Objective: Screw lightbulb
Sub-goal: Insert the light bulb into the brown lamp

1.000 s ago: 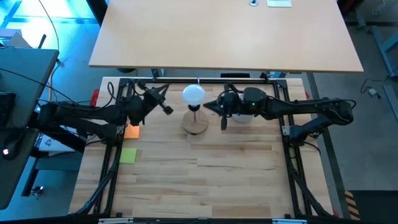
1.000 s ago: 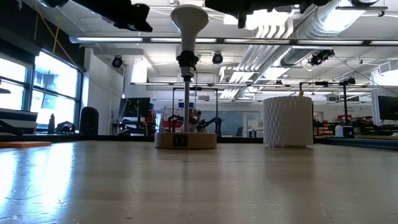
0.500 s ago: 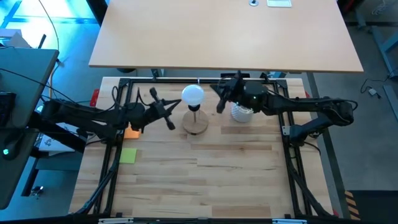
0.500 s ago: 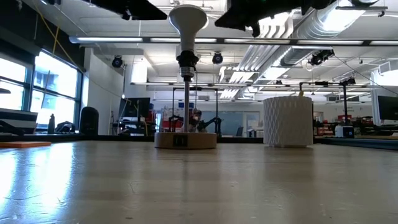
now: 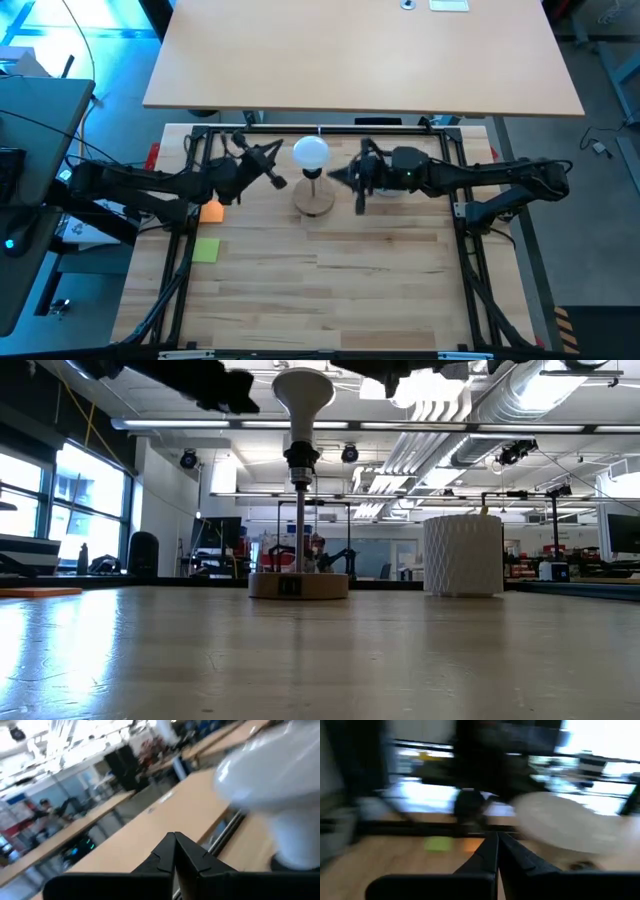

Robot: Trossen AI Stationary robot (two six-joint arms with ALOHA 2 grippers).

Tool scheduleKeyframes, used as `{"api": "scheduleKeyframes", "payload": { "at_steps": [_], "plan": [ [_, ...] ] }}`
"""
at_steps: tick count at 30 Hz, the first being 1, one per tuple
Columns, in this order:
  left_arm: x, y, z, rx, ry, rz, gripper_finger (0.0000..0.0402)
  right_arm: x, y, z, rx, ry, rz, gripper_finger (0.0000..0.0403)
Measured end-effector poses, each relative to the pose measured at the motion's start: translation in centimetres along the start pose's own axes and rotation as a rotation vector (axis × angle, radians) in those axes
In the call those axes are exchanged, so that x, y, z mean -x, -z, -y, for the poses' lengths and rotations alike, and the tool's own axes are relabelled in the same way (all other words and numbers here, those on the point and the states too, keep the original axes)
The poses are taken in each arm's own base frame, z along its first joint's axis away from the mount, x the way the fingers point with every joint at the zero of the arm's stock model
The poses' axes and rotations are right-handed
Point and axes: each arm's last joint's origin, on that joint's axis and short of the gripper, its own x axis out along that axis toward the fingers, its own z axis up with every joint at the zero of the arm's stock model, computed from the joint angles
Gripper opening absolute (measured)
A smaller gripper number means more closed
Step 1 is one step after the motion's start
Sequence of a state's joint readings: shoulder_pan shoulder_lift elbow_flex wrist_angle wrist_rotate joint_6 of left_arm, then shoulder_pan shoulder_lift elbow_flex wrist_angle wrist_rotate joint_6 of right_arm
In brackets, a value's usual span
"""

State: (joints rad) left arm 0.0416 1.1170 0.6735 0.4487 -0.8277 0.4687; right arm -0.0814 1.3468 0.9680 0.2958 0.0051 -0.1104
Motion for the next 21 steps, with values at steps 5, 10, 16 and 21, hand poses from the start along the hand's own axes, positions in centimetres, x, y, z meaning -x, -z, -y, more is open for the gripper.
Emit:
{"api": "scheduleKeyframes", "payload": {
  "at_steps": [5,10,16,21],
  "plan": [
    [2.2,-1.6,0.9,0.051,0.091,0.099,0.0,0.3,0.2,1.3,-0.051,0.402,-0.048,0.0],
    [3.5,-2.5,2.2,0.064,0.194,0.197,0.0,-0.8,0.8,2.2,-0.091,0.308,-0.004,0.0],
    [2.0,-1.8,2.1,0.029,0.073,0.123,0.0,-1.5,0.7,0.7,-0.044,0.186,0.046,0.0],
    [0.5,-0.6,1.6,-0.02,-0.007,0.04,0.0,-1.5,0.9,-1.1,0.026,0.042,0.005,0.0]
  ]
}}
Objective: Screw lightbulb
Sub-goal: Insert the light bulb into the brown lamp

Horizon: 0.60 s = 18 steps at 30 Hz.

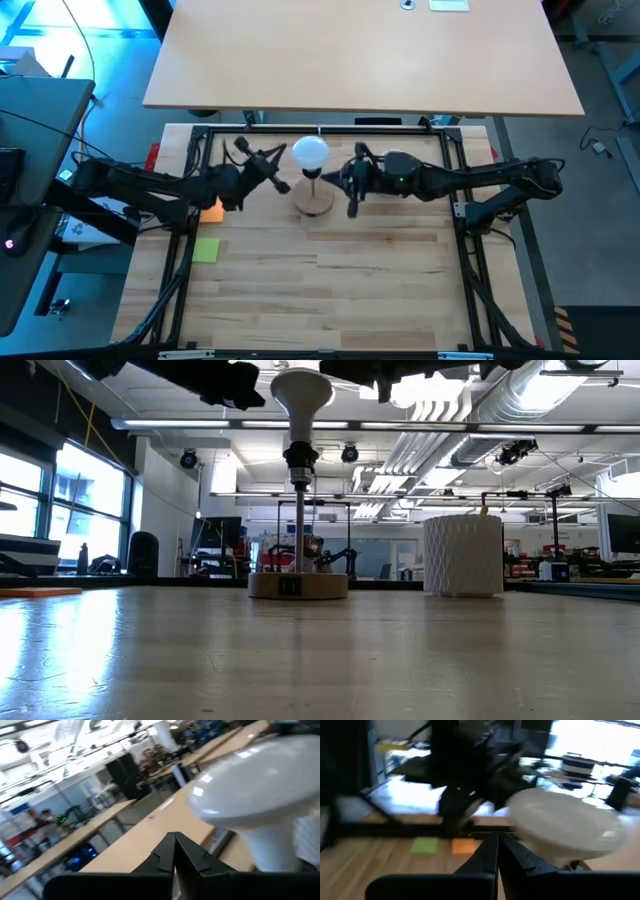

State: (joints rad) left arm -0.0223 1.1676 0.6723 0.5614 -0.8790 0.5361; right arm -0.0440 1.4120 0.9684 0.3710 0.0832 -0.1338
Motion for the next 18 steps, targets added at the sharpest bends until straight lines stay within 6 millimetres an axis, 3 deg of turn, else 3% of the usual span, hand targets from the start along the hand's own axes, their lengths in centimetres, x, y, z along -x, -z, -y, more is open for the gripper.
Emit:
{"api": "scheduleKeyframes", "payload": {
  "at_steps": [4,12,14,18],
  "plan": [
    [0.2,-0.3,-0.6,-0.006,-0.04,-0.007,0.0,0.3,0.1,-0.7,0.052,-0.016,-0.038,0.0],
    [3.4,-1.9,0.8,0.065,0.099,0.086,0.0,0.9,-0.1,1.9,0.043,0.51,-0.092,0.0],
    [3.5,-1.9,1.2,0.091,0.123,0.091,0.0,0.6,0.1,2.3,0.024,0.473,-0.082,0.0],
    [2.5,-1.5,0.9,0.154,0.077,0.058,0.0,0.1,0.3,1.7,0.033,0.241,-0.044,0.0]
  ]
}}
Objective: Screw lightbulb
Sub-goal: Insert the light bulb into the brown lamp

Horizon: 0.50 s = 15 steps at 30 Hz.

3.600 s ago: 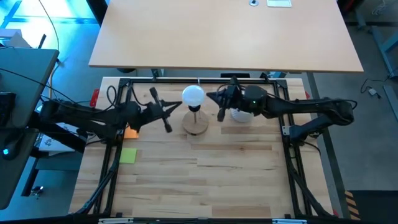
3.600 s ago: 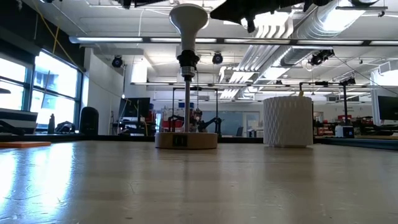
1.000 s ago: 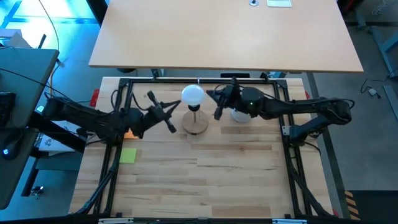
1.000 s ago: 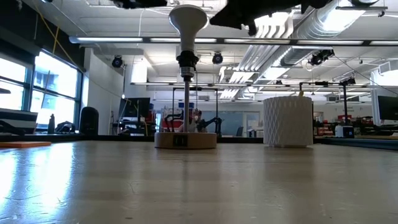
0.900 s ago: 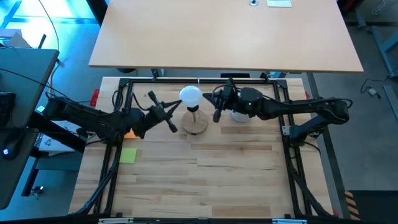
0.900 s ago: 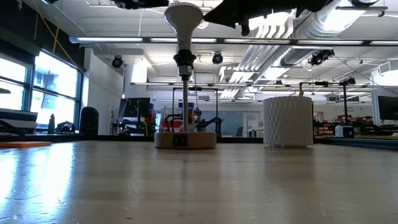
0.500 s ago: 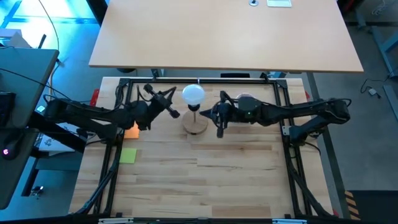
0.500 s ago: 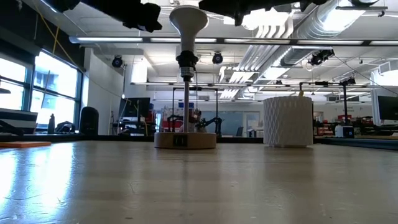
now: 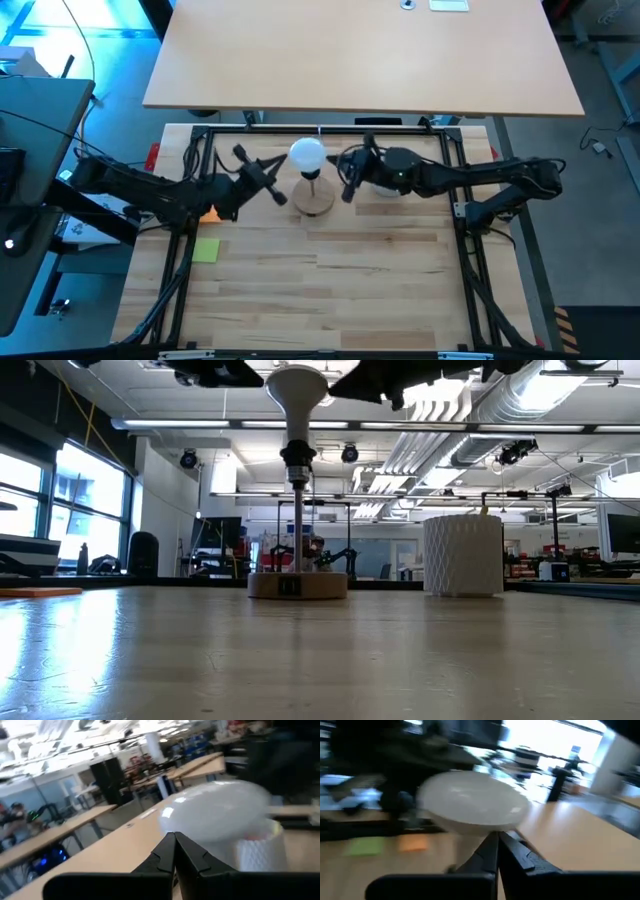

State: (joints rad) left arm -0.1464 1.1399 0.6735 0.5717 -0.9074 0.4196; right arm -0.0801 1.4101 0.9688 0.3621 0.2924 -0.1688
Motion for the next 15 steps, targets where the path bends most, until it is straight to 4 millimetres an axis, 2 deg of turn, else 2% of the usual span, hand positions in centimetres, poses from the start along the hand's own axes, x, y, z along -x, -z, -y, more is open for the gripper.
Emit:
{"api": "scheduleKeyframes", "payload": {
  "at_steps": [4,8,11,13,15],
  "plan": [
    [-0.9,0.4,-0.9,0.025,-0.049,-0.016,0.0,0.4,-0.4,-1.1,0.059,-0.083,0.035,0.0],
    [-2.0,1.1,-2.0,-0.053,-0.112,-0.062,0.0,0.9,-0.5,-2.5,0.158,-0.162,0.039,0.0],
    [-2.1,1.1,-2.6,-0.085,-0.138,-0.082,0.0,1.4,-0.1,-3.4,0.271,-0.205,-0.009,0.0],
    [-1.7,1.0,-2.6,-0.09,-0.125,-0.083,0.0,1.9,-0.2,-3.6,0.338,-0.116,-0.052,0.0],
    [-1.0,0.8,-2.2,-0.097,-0.088,-0.084,0.0,2.4,-0.5,-3.4,0.379,0.067,-0.096,0.0]
  ]
}}
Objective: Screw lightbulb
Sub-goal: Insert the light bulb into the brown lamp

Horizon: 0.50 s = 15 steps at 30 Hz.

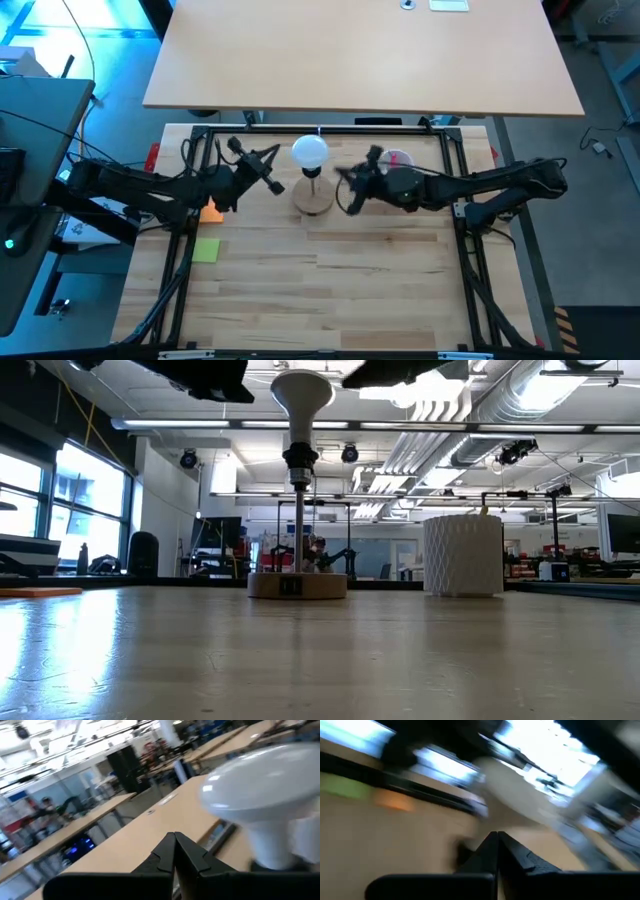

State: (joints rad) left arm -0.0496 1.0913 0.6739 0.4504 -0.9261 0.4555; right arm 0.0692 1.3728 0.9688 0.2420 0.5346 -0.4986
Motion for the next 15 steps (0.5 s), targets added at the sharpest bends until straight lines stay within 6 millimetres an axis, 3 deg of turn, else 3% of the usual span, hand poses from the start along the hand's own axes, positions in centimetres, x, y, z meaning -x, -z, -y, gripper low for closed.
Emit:
{"api": "scheduleKeyframes", "payload": {
  "at_steps": [2,4,10,15],
  "plan": [
    [0.9,-0.2,0.4,-0.009,0.053,0.012,0.0,-0.1,0.2,0.6,-0.002,0.128,-0.057,0.0],
    [1.6,-0.6,0.7,0.002,0.101,0.04,0.0,-0.6,0.6,1.5,-0.018,0.147,-0.069,0.0],
    [2.1,-1.9,0.9,0.105,0.209,0.1,0.0,-2.7,2.6,4.1,-0.247,-0.047,0.013,0.0],
    [0.9,-1.1,0.4,0.116,0.186,0.046,0.0,-2.7,2.2,3.9,-0.305,-0.174,0.091,0.0]
  ]
}}
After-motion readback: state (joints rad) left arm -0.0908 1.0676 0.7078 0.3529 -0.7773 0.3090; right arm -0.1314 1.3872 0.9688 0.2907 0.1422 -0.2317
